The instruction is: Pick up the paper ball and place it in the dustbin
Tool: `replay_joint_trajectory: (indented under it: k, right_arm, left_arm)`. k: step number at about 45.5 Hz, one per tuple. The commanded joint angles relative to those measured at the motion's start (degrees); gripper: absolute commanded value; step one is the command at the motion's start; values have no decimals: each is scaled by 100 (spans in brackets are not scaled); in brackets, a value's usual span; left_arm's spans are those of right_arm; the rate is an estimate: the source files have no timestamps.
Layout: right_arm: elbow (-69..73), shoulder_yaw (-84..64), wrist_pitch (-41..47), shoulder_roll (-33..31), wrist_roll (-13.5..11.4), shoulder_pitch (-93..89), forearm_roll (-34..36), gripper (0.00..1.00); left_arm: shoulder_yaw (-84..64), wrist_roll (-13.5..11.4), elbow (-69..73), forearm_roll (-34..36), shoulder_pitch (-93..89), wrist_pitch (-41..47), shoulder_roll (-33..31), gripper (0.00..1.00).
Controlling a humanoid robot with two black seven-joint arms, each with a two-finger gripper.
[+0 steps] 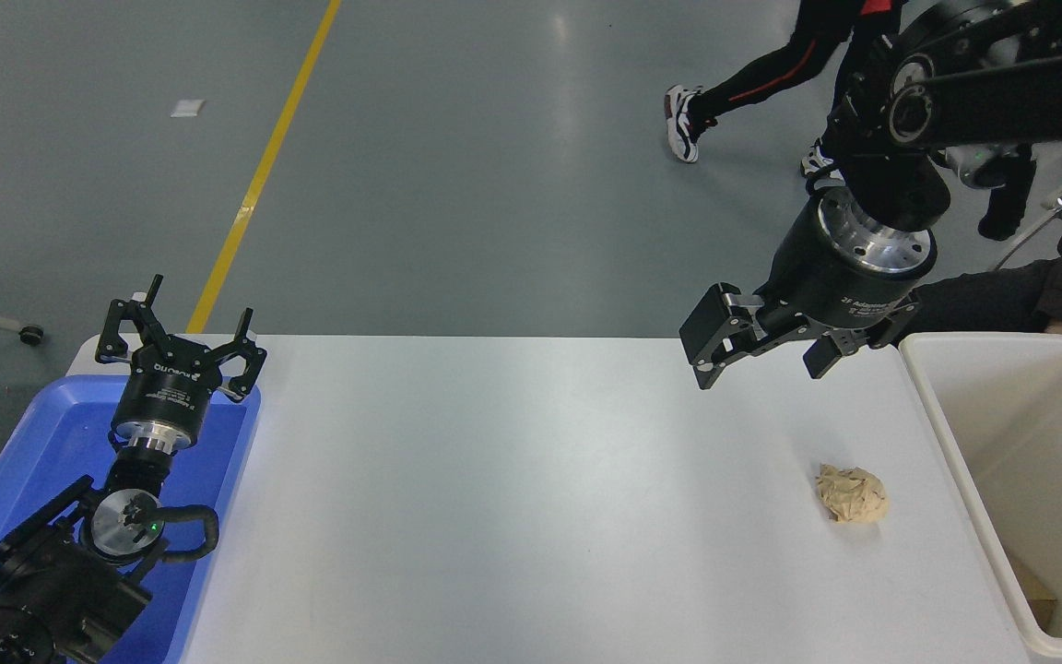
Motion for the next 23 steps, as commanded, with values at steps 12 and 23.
replay_joint_trajectory:
  k: [12,23]
  right_arm:
    - [-80,18,-4,-46,-6,-288,-54,100]
    - [-651,168,-610,130,12,-1272,-107,100]
  left_arm:
    - [0,0,0,-1,-9,0,0,100]
    - [0,0,0,-1,-9,0,0,100]
